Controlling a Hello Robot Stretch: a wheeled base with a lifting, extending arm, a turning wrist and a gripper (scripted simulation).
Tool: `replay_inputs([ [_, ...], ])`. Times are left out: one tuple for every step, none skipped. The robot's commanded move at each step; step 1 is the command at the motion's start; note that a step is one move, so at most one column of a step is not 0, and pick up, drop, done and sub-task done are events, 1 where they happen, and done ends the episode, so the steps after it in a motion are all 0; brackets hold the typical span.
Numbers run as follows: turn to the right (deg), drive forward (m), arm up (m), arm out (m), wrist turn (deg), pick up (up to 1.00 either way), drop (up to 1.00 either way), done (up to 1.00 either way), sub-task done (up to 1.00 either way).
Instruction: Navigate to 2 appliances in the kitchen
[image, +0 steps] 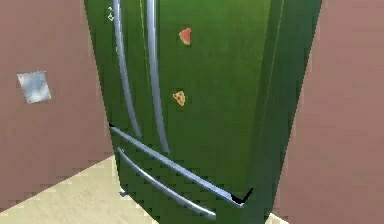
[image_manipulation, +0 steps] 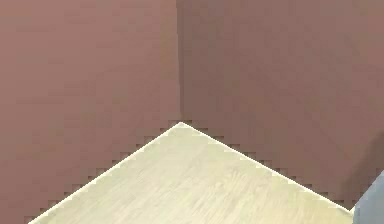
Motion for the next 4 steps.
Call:
replay_inputs([
  [0.0, 0.00, 0.00, 0.00, 0.0, 0.00, 0.00, 0.00, 1.00],
  [-45.0, 0.00, 0.00, 0.00, 0.0, 0.00, 0.00, 0.00, 0.00],
  [-45.0, 0.00, 0.00, 0.00, 0.0, 0.00, 0.00, 0.00, 0.00],
  [-45.0, 0.00, 0.00, 0.00, 0.0, 0.00, 0.00, 0.00, 0.00],
])
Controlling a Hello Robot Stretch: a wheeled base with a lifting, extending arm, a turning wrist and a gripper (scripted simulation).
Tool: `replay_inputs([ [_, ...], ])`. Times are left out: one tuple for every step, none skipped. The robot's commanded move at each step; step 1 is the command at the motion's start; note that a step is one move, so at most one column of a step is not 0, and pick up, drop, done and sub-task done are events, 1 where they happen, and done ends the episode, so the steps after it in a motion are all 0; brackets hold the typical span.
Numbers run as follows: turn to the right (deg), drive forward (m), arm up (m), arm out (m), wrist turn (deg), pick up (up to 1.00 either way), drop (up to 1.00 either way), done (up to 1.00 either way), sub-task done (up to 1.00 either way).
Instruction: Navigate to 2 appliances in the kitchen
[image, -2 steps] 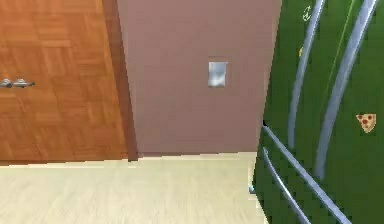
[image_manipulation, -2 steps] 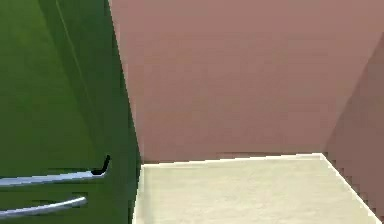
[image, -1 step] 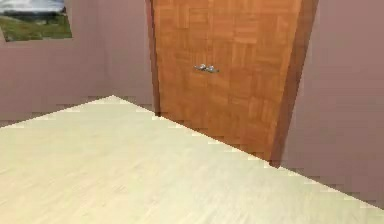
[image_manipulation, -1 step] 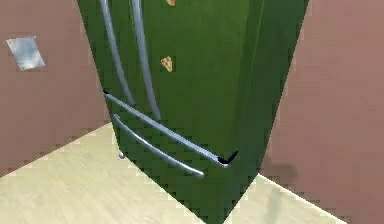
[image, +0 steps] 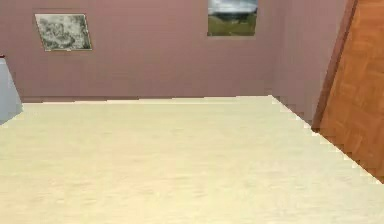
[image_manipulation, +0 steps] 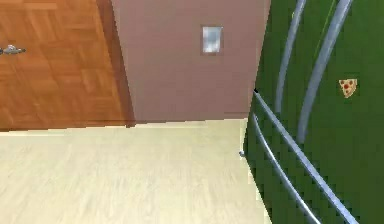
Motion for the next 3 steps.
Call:
replay_inputs([
  [-30.0, 0.00, 0.00, 0.00, 0.0, 0.00, 0.00, 0.00, 0.00],
  [0.0, 1.00, 0.00, 0.00, 0.0, 0.00, 0.00, 0.00, 0.00],
  [-6.0, 0.00, 0.00, 0.00, 0.0, 0.00, 0.00, 0.00, 0.00],
])
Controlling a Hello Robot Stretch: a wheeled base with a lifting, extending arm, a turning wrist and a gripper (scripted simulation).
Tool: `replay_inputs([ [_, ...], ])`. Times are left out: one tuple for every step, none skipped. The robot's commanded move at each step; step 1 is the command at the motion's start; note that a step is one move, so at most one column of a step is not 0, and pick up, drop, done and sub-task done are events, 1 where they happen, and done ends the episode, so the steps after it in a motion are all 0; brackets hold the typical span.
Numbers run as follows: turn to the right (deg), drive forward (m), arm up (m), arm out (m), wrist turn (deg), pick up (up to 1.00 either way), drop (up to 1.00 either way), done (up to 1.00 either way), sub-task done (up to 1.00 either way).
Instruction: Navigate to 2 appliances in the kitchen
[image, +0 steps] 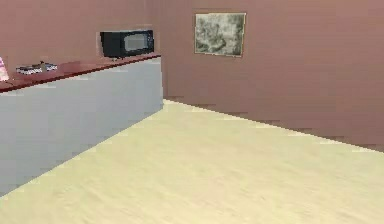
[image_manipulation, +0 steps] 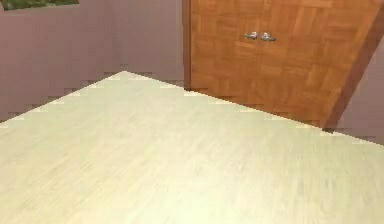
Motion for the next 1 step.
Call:
replay_inputs([
  [0.0, 0.45, 0.00, 0.00, 0.0, 0.00, 0.00, 0.00, 0.00],
])
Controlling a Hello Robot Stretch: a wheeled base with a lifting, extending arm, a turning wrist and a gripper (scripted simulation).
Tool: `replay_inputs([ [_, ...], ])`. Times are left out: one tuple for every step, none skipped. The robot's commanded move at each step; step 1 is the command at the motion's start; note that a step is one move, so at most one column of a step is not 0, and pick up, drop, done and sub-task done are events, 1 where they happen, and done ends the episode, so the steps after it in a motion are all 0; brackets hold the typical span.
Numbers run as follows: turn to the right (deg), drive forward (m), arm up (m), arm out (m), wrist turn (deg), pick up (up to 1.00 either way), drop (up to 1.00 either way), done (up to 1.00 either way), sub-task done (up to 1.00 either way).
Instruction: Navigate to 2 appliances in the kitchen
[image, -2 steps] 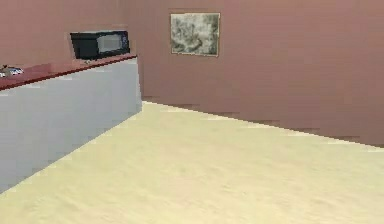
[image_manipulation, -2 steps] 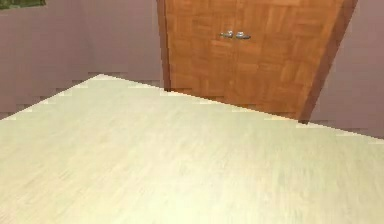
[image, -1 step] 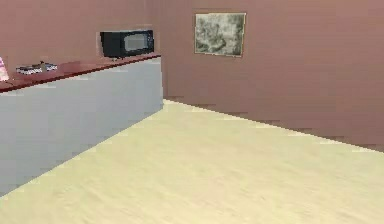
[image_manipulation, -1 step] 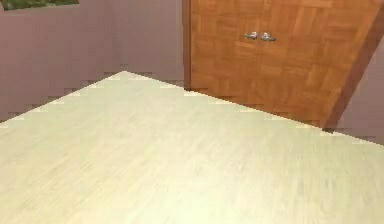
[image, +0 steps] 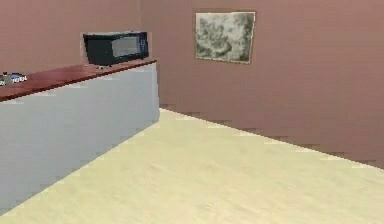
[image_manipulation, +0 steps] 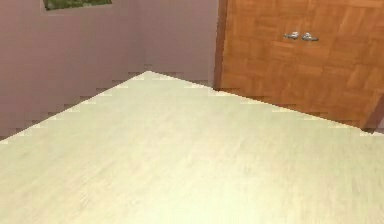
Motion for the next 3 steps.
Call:
replay_inputs([
  [-12.0, 0.00, 0.00, 0.00, 0.0, 0.00, 0.00, 0.00, 0.00],
  [0.0, 0.50, 0.00, 0.00, 0.0, 0.00, 0.00, 0.00, 0.00],
  [-15.0, 0.00, 0.00, 0.00, 0.0, 0.00, 0.00, 0.00, 0.00],
])
